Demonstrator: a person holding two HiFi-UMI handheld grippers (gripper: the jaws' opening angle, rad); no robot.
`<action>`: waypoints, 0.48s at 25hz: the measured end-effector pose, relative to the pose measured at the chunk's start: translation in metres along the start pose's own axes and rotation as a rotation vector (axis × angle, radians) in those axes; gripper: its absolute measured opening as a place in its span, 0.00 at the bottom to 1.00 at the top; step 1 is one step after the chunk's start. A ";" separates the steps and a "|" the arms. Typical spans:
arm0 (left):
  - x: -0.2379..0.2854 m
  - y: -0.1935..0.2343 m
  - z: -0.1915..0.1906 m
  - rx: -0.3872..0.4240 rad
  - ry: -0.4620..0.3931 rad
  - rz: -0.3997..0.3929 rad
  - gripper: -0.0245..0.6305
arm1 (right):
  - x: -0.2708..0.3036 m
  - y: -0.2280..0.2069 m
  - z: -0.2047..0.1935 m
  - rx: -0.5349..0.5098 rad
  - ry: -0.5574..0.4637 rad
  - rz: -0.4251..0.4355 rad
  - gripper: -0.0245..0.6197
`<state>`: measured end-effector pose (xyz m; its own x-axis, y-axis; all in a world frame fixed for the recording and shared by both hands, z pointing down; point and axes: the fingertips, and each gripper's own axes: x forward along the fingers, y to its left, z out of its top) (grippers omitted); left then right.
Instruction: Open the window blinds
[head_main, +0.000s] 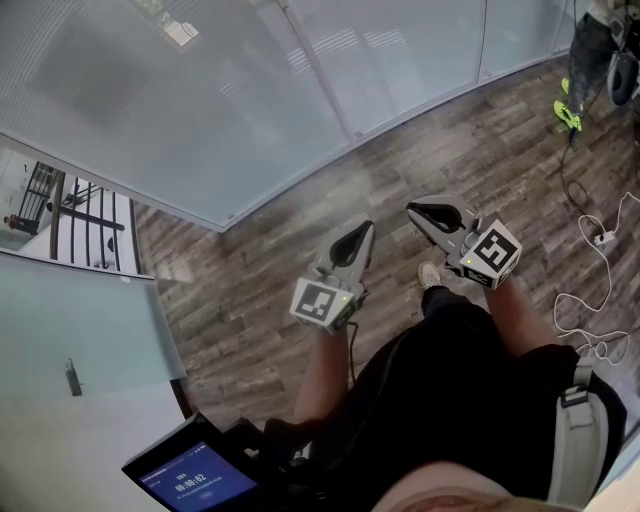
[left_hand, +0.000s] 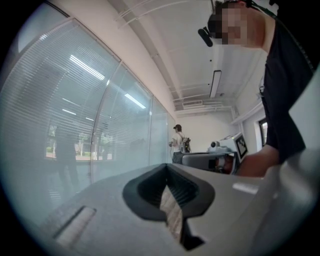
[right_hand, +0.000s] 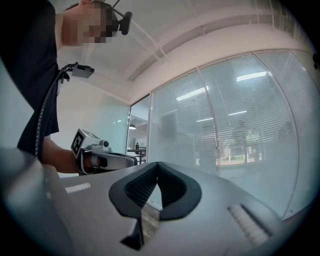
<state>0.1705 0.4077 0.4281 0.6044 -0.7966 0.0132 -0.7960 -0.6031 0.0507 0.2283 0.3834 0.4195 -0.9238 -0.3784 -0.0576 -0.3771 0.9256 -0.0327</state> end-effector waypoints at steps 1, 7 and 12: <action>0.005 0.004 0.000 0.001 0.004 0.003 0.04 | 0.004 -0.008 0.001 0.004 -0.004 0.001 0.05; 0.022 0.014 0.008 0.008 0.000 0.050 0.04 | 0.014 -0.028 0.008 0.005 -0.006 0.050 0.05; 0.047 0.035 0.010 0.006 0.004 0.089 0.04 | 0.029 -0.062 0.006 -0.004 0.001 0.091 0.05</action>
<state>0.1703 0.3486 0.4204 0.5311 -0.8470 0.0216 -0.8469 -0.5300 0.0431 0.2252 0.3153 0.4134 -0.9544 -0.2927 -0.0592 -0.2918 0.9562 -0.0237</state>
